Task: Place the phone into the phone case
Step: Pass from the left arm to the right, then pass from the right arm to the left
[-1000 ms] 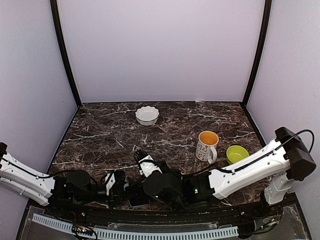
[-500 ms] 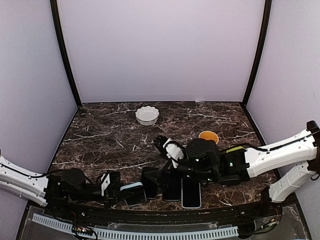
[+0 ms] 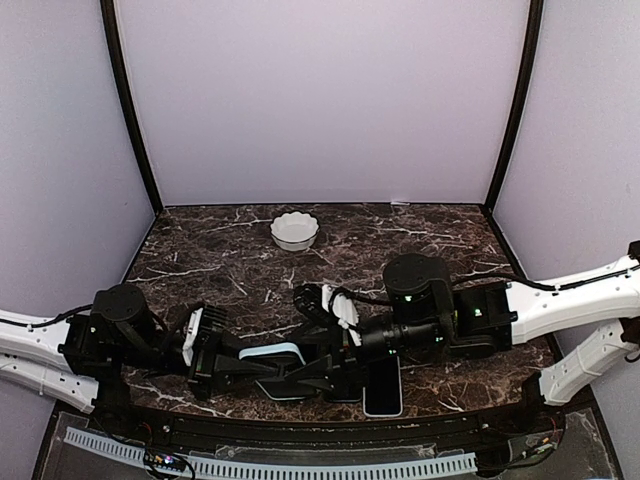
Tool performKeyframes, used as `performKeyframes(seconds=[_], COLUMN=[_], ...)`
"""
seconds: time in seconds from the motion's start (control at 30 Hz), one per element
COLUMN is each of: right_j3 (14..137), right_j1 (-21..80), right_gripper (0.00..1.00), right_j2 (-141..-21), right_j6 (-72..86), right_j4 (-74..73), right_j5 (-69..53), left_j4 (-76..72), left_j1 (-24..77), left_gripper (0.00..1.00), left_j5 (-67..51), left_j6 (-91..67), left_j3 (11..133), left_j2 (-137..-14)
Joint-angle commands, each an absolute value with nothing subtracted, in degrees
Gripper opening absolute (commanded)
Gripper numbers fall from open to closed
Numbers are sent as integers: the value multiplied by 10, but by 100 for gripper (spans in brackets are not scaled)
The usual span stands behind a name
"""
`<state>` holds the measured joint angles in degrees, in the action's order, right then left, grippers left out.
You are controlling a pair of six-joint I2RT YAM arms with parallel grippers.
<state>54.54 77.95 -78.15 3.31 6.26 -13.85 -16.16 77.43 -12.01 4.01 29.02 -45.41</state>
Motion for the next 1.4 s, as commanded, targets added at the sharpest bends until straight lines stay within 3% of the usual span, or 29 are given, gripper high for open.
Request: performKeyframes(seconds=[0.0,0.13,0.3,0.33,0.6,0.67,0.77,0.87,1.0,1.07,1.17,1.23,1.33,1.37], right_j3=[550,539,543,545,553,560,574,588,590,590,598,603,605,604], right_j1=[780,779,779,779,779,779,779,779,778,779,779,779,779,778], right_gripper=[63,43,2,0,0,0,0,0,0,0,0,0,0,0], right_j2=[-771,-760,-760,-760,-745,-744,-740,-726,-708,-705,-708,-709,-709,-710], right_j6=[33,39,48,49,51,55,59,54,53,54,54,52,51,52], right_j4=[74,83,86,85,84,91,114,125,153,168,177,174,172,171], right_j5=[-153,-147,-152,-150,-149,-159,-175,-188,-192,-193,-202,-202,-200,-199], left_j4=[-143,-140,-141,-141,-147,-148,-147,-145,-151,-158,-164,-169,-181,-183], left_j1=[774,774,774,774,774,774,774,774,774,774,774,774,774,774], left_gripper=[0,0,0,0,0,11,41,62,75,76,70,55,16,9], left_j5=[-153,-158,-155,-155,-134,-124,-115,-108,-106,-109,-118,-122,-135,-135], left_j6=[64,73,74,73,72,72,67,64,61,57,50,45,40,38], left_j3=[327,337,337,338,333,330,325,318,302,303,309,314,314,314], left_j2=[-453,-450,-451,-454,-429,-425,-425,-423,-416,-425,-453,-465,-469,-468])
